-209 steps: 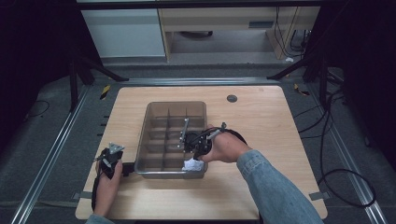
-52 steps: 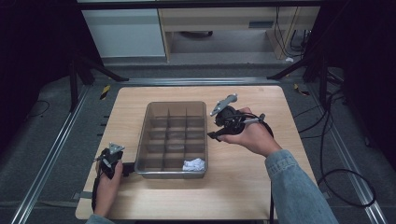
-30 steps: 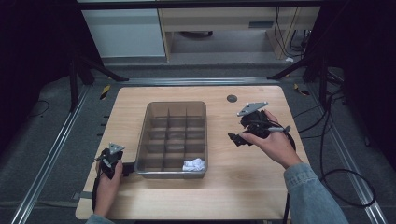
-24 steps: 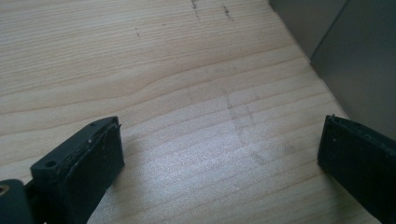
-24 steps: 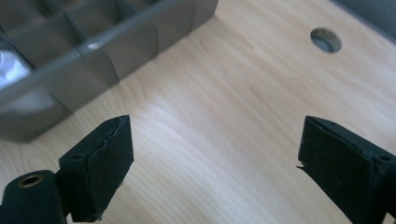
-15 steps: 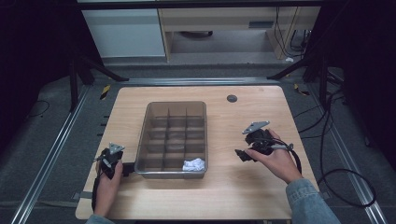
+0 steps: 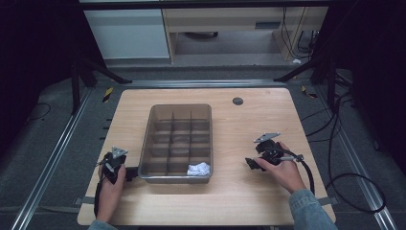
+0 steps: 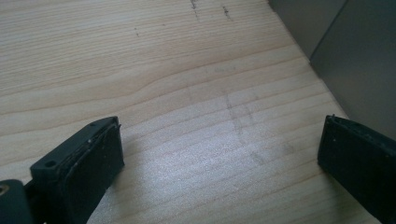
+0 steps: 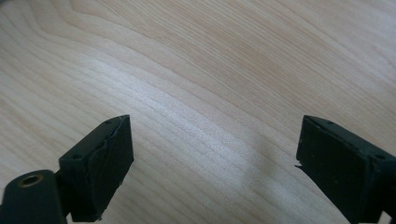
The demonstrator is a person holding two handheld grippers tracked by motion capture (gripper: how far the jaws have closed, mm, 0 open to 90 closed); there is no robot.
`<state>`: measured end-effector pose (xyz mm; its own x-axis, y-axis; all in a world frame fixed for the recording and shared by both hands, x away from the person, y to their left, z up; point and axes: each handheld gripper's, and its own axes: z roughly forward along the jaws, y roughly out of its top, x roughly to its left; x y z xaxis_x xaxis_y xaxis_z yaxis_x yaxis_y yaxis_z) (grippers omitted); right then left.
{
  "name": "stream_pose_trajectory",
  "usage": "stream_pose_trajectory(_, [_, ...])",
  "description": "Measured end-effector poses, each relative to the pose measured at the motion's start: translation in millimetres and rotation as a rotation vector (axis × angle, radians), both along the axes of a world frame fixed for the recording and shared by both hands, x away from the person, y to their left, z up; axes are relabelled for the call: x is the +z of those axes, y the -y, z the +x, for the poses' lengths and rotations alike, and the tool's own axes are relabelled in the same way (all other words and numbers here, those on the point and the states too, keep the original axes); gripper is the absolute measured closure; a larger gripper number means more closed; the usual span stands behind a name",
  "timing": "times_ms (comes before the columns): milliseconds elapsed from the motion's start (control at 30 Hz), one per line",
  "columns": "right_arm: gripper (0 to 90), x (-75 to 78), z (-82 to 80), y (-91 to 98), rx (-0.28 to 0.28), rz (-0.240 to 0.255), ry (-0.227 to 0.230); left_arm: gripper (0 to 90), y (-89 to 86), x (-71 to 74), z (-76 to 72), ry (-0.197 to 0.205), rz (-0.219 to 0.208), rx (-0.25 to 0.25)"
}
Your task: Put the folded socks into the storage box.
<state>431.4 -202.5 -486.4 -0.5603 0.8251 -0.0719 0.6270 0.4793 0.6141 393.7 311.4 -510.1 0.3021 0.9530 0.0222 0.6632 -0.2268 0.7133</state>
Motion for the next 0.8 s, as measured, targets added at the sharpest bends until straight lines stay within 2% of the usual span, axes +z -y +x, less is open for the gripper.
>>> stream_pose_trajectory(167, [11.0,-12.2,6.8,-0.2,-0.051,0.057,0.025,0.0,0.2,0.1,0.0,0.000,0.001,-0.005])
stream_pose_trajectory(300, [10.9,-15.7,8.5,-4.5,-0.073,0.078,0.051,0.0,0.2,0.1,-0.1,0.000,0.001,-0.006])
stream_pose_trajectory(367, [9.5,-19.4,9.5,-7.4,-0.095,0.111,0.060,0.0,0.2,0.1,-0.1,0.000,0.001,-0.005])
stream_pose_trajectory(433, [8.5,-21.5,10.4,-8.1,-0.103,0.113,0.060,0.0,0.2,0.0,-0.1,0.000,0.001,-0.005])
stream_pose_trajectory(633, [3.0,-27.3,13.8,-10.9,-0.151,0.134,0.100,0.0,0.1,0.0,0.0,-0.001,0.000,-0.007])
stream_pose_trajectory(800, [1.4,-27.5,12.9,-14.1,-0.182,0.129,0.098,0.0,0.1,0.0,0.2,-0.001,-0.001,-0.008])
